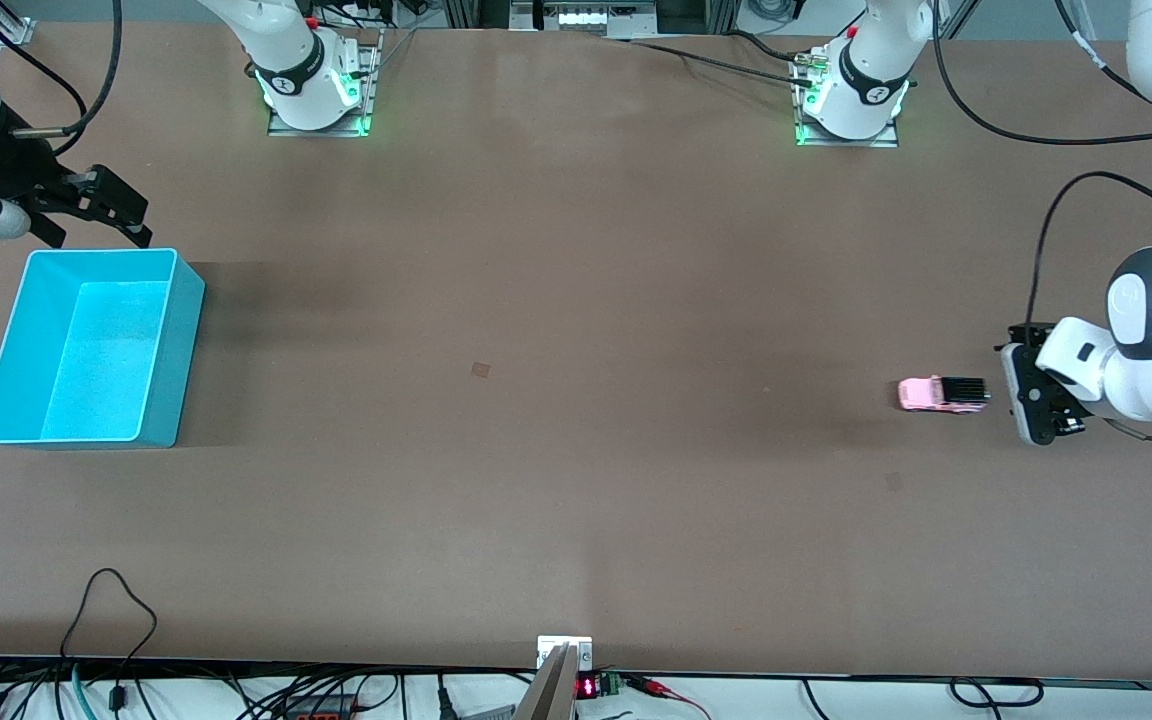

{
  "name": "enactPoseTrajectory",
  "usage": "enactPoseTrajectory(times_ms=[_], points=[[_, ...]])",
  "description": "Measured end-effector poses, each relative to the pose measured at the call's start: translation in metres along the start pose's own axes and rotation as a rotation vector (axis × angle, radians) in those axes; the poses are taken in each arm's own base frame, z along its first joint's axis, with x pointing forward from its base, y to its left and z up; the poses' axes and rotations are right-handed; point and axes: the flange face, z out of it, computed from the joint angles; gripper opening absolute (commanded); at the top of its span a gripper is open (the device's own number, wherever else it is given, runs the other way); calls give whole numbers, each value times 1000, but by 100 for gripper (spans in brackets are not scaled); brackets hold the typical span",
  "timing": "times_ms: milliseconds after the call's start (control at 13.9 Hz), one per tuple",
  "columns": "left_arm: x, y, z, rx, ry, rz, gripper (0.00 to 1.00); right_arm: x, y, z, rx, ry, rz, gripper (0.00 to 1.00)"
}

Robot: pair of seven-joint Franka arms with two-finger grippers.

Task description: Wind and store pink jeep toy

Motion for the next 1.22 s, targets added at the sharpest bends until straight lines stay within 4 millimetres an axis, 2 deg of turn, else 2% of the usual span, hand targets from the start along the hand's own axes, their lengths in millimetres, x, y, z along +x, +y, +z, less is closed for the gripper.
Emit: enactPoseTrajectory(times_ms=[215, 502, 717, 861, 1004, 1219], points=[[33, 30, -37, -53, -50, -199, 100, 0, 0, 1, 0, -3, 0, 100], [75, 73, -81, -2, -70, -490, 100, 0, 0, 1, 0, -4, 0, 100], [95, 100, -104, 39, -65, -670, 100, 0, 0, 1, 0, -4, 1, 100], [101, 117, -123, 75, -42, -804, 100, 0, 1, 1, 0, -6, 1, 100], [96, 133, -152, 137, 29, -957, 100, 0, 1, 2, -1, -8, 1, 100], [74, 150, -192, 267, 215, -1093, 100, 0, 1, 3, -1, -9, 1, 100]])
